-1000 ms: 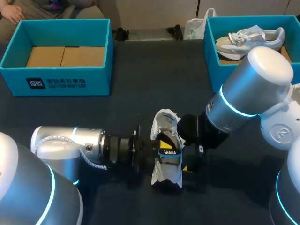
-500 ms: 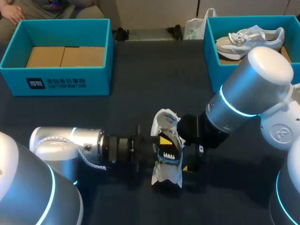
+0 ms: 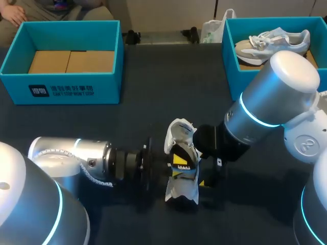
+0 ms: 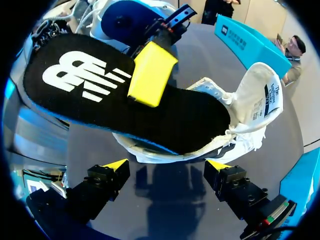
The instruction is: Take the shoe out of the shoebox, open the shoe tongue, remove and reinsert the insole, then place the shoe into the shoebox
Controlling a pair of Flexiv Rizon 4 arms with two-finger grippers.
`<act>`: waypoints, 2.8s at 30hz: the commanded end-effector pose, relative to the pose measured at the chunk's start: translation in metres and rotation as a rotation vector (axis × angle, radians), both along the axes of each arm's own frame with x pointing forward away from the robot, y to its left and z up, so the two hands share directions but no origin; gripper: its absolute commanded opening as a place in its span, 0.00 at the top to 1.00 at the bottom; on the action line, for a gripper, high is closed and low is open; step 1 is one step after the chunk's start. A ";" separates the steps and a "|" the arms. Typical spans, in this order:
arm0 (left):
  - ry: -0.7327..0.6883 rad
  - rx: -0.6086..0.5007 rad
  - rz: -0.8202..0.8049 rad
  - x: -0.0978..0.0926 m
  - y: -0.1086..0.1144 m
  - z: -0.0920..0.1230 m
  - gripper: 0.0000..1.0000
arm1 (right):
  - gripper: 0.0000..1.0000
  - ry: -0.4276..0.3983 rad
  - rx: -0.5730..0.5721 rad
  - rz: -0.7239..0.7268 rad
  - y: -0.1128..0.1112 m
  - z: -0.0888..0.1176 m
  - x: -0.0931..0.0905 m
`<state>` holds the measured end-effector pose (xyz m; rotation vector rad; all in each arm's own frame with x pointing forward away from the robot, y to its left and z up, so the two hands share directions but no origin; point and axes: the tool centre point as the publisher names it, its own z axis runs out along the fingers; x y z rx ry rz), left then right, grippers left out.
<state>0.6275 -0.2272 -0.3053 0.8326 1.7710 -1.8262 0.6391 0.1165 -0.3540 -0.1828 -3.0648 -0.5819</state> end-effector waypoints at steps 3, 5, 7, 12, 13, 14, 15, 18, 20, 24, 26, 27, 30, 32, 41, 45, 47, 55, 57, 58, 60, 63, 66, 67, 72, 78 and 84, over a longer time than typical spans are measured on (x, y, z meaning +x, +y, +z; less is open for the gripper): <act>-0.016 0.010 0.016 0.000 -0.003 -0.009 1.00 | 0.00 -0.001 0.001 0.000 0.000 -0.001 -0.001; -0.022 0.007 0.019 0.002 -0.003 -0.012 1.00 | 0.00 -0.001 0.001 0.000 0.000 -0.001 -0.001; -0.032 0.004 0.023 0.005 -0.003 -0.015 1.00 | 0.00 -0.001 0.001 0.000 0.000 -0.001 -0.001; -0.057 0.010 0.039 0.012 -0.004 -0.027 1.00 | 0.00 -0.001 0.001 0.000 0.000 -0.001 -0.001; -0.061 0.013 0.042 0.014 -0.005 -0.029 1.00 | 0.00 -0.001 0.001 0.000 0.000 -0.001 -0.001; -0.064 0.014 0.045 0.015 -0.005 -0.030 1.00 | 0.00 -0.001 0.001 0.000 0.000 -0.001 -0.001; -0.069 0.017 0.055 0.017 -0.005 -0.032 1.00 | 0.00 -0.001 0.001 0.000 0.000 -0.001 -0.001; -0.084 0.037 0.075 0.021 -0.005 -0.036 1.00 | 0.00 -0.001 0.001 0.000 0.000 -0.001 -0.001; -0.086 0.040 0.083 0.023 -0.005 -0.038 1.00 | 0.00 -0.001 0.001 0.000 0.000 -0.001 -0.001; -0.071 0.029 0.089 0.020 0.000 -0.031 0.79 | 0.00 -0.001 0.001 0.000 0.000 -0.001 -0.001; -0.070 0.024 0.088 0.016 0.002 -0.027 0.67 | 0.00 -0.001 0.001 0.000 0.000 -0.001 -0.001; -0.068 0.019 0.088 0.015 0.003 -0.025 0.66 | 0.00 -0.001 0.001 0.000 0.000 -0.001 -0.001; -0.064 0.008 0.084 0.010 0.004 -0.018 0.65 | 0.00 -0.001 0.001 0.000 0.000 -0.001 -0.001; -0.063 0.006 0.079 0.007 0.004 -0.015 0.65 | 0.00 -0.001 0.001 0.000 0.000 -0.001 -0.001; -0.083 0.011 0.050 0.002 -0.002 -0.012 0.85 | 0.00 -0.001 0.001 0.000 0.000 -0.001 -0.001; -0.106 0.029 0.043 0.004 -0.007 -0.015 1.00 | 0.00 -0.001 0.001 0.000 0.000 -0.001 -0.001; -0.113 0.033 0.041 0.007 -0.008 -0.017 1.00 | 0.00 -0.001 0.001 0.000 0.000 -0.001 -0.001; -0.135 0.055 0.040 0.018 -0.009 -0.028 1.00 | 0.00 -0.001 0.001 0.000 0.000 -0.001 -0.001; -0.132 0.066 0.044 0.021 -0.010 -0.033 1.00 | 0.00 -0.001 0.001 0.000 0.000 -0.001 -0.001; -0.130 0.069 0.047 0.022 -0.010 -0.034 1.00 | 0.00 -0.001 0.001 0.000 0.000 -0.001 -0.001; -0.129 0.077 0.052 0.025 -0.010 -0.038 1.00 | 0.00 -0.001 0.001 0.000 0.000 -0.001 -0.001; -0.125 0.079 0.059 0.026 -0.010 -0.039 1.00 | 0.00 -0.001 0.001 0.000 0.000 -0.001 -0.001; -0.115 0.077 0.062 0.026 -0.008 -0.037 1.00 | 0.00 -0.001 0.001 0.000 0.000 -0.001 -0.001; -0.114 0.076 0.062 0.025 -0.007 -0.036 0.98 | 0.00 -0.001 0.001 0.000 0.000 -0.001 -0.001; -0.111 0.063 0.058 0.020 -0.007 -0.027 0.60 | 0.00 -0.001 0.001 0.000 0.000 -0.001 -0.001; -0.110 0.038 0.036 0.014 -0.012 -0.015 0.67 | 0.00 -0.001 0.001 0.000 0.000 -0.001 -0.001; -0.138 0.038 0.014 0.011 -0.015 -0.014 1.00 | 0.00 -0.001 0.001 0.000 0.000 -0.001 -0.001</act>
